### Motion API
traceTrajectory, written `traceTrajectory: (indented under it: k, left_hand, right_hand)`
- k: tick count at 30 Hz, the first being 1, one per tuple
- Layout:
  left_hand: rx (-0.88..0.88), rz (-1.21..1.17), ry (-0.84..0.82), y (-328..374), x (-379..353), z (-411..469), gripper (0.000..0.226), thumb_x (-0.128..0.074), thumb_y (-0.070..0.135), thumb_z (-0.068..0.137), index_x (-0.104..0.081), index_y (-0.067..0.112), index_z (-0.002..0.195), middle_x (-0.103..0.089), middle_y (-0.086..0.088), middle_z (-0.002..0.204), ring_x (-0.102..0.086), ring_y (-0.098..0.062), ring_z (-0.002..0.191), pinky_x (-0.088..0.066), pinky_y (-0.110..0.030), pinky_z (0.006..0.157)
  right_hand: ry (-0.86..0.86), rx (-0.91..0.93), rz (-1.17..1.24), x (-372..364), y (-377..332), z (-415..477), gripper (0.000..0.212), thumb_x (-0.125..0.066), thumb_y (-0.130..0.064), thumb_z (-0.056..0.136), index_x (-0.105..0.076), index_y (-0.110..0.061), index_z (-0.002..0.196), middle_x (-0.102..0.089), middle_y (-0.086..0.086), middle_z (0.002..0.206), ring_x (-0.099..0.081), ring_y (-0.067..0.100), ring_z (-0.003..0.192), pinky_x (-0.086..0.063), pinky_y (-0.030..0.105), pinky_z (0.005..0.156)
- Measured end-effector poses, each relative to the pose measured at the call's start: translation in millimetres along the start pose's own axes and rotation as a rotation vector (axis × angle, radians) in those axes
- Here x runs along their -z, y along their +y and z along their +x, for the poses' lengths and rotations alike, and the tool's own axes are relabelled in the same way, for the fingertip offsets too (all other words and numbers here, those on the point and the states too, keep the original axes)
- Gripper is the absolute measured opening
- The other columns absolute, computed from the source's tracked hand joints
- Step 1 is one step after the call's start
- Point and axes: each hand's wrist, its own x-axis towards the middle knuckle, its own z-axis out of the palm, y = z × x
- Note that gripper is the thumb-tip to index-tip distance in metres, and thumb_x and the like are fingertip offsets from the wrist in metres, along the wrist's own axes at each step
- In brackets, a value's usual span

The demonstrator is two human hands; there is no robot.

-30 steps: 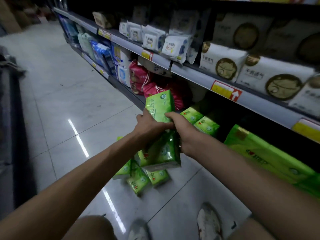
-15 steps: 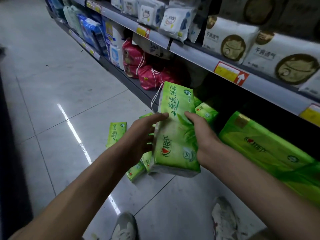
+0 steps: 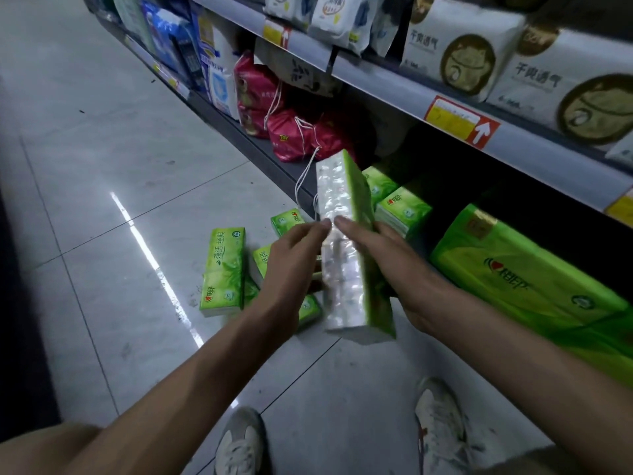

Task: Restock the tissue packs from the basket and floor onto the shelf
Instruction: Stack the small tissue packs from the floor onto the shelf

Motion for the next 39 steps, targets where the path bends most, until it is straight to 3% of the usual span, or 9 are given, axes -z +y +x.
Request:
traceTrajectory:
  k: [4,8,13,22,25,28,31,34,39]
  left_hand:
    - [-0.035,-0.043,-0.084,6,-2,-3,0.030,-0.053,0.036,0.106,-0.077,0.020,0.117,-0.080,0.002,0.109,-0.077,-0.015,0.099,-0.064,-0.032,0.082]
    - [-0.062,-0.102,-0.041,16,12,2,0.034,-0.048,0.033,0.107,-0.074,0.016,0.121,-0.080,-0.004,0.112,-0.077,-0.020,0.105,-0.058,-0.038,0.094]
    - [-0.025,-0.211,0.063,22,25,11,0.032,-0.054,0.030,0.102,-0.076,0.014,0.119,-0.079,-0.008,0.115,-0.077,-0.019,0.102,-0.058,-0.034,0.092]
    - [0.003,-0.200,0.048,20,27,15,0.032,-0.062,0.032,0.098,-0.075,0.012,0.119,-0.076,-0.002,0.098,-0.075,-0.018,0.093,-0.058,-0.033,0.084]
    - [0.000,-0.118,0.042,19,25,13,0.034,-0.064,0.041,0.099,-0.075,0.014,0.117,-0.075,-0.001,0.099,-0.074,-0.019,0.094,-0.060,-0.037,0.086]
    - [-0.026,-0.012,0.016,16,19,8,0.039,-0.065,0.052,0.098,-0.072,0.019,0.116,-0.074,-0.006,0.110,-0.075,-0.023,0.101,-0.063,-0.044,0.088]
    - [-0.074,0.010,-0.023,18,10,2,0.045,-0.071,0.054,0.092,-0.067,0.022,0.124,-0.072,-0.009,0.113,-0.075,-0.026,0.101,-0.066,-0.047,0.081]
    - [-0.137,0.035,-0.021,19,1,-2,0.046,-0.084,0.042,0.084,-0.064,0.022,0.120,-0.074,-0.006,0.108,-0.077,-0.017,0.094,-0.067,-0.044,0.072]
    - [-0.218,0.128,-0.006,14,3,3,0.049,-0.087,0.010,0.082,-0.061,0.014,0.123,-0.071,-0.007,0.112,-0.077,-0.019,0.090,-0.067,-0.046,0.074]
  right_hand:
    - [-0.096,-0.120,0.214,12,-10,2,0.052,-0.078,-0.039,0.086,-0.068,-0.011,0.128,-0.077,0.013,0.114,-0.075,0.033,0.098,-0.060,0.046,0.092]
    - [-0.169,-0.183,0.459,38,-27,-2,0.029,-0.067,-0.027,0.085,-0.081,-0.003,0.093,-0.078,0.016,0.094,-0.075,0.031,0.075,-0.065,0.037,0.071]
    - [-0.192,-0.234,0.505,61,-19,-4,0.089,-0.089,-0.038,0.072,-0.054,-0.007,0.148,-0.051,0.024,0.153,-0.048,0.048,0.140,-0.033,0.066,0.118]
    - [-0.246,-0.231,0.544,62,-15,2,0.085,-0.092,-0.031,0.066,-0.061,-0.003,0.140,-0.051,0.025,0.151,-0.048,0.047,0.140,-0.034,0.062,0.119]
    - [-0.286,-0.244,0.429,55,-19,-5,0.041,-0.078,-0.026,0.071,-0.080,-0.001,0.104,-0.076,0.020,0.107,-0.075,0.035,0.089,-0.060,0.044,0.089]
    - [-0.232,-0.179,0.127,44,-18,-10,0.054,-0.081,-0.027,0.072,-0.071,-0.007,0.121,-0.076,0.012,0.095,-0.073,0.027,0.072,-0.058,0.036,0.079]
    - [0.003,0.081,-0.334,33,-8,-7,0.104,-0.094,-0.027,0.068,-0.038,-0.032,0.155,-0.065,0.000,0.129,-0.071,0.015,0.100,-0.057,0.030,0.083]
    - [0.164,0.323,-0.734,27,3,-9,0.130,-0.094,-0.043,0.065,-0.007,-0.044,0.161,-0.036,-0.001,0.155,-0.039,0.020,0.142,-0.042,0.043,0.114]
    - [0.132,0.284,-0.613,30,3,-10,0.137,-0.094,-0.054,0.063,0.000,-0.044,0.162,-0.029,-0.004,0.159,-0.033,0.021,0.146,-0.038,0.049,0.118]
